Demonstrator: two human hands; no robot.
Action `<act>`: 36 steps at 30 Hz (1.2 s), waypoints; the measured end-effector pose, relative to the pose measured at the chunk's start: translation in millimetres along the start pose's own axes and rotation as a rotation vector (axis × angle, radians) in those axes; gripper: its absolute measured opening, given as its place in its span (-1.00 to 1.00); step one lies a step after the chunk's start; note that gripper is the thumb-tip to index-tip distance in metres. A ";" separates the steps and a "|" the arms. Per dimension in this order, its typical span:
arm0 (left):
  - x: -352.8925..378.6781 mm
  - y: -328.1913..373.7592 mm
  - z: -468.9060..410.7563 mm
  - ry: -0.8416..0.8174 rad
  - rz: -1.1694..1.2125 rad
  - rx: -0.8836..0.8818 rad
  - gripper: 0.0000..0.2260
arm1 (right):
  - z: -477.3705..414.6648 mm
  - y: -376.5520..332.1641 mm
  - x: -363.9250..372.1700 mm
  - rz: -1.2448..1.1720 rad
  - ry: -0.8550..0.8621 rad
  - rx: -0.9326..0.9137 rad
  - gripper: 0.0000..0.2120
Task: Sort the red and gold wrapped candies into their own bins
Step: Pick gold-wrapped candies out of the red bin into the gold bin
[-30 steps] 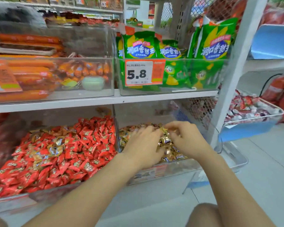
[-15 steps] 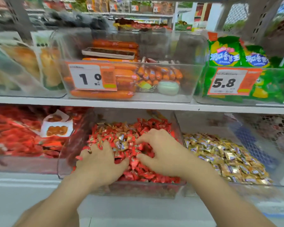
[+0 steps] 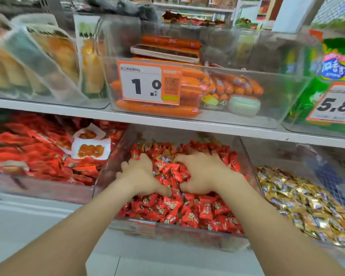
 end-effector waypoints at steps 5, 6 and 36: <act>-0.4 -8.3 1.3 -0.101 0.210 0.009 0.42 | 3.0 1.8 -22.4 -0.262 0.030 0.040 -0.41; 0.0 -7.1 -0.6 -0.121 0.269 0.003 0.41 | -3.6 -1.2 -21.6 -0.326 0.066 0.041 -0.40; -12.5 1.8 -0.4 -0.067 0.884 0.432 -0.29 | 7.0 2.6 -41.6 -0.966 0.073 0.198 -0.88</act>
Point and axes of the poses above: each hand's wrist, its own z-axis away from the middle knuckle, its own x-axis out of the palm, y = z × x, the point moved 3 cm from there along -z, towards the middle knuckle, and after that the axes turned 11 degrees about z, right-handed, at the moved point
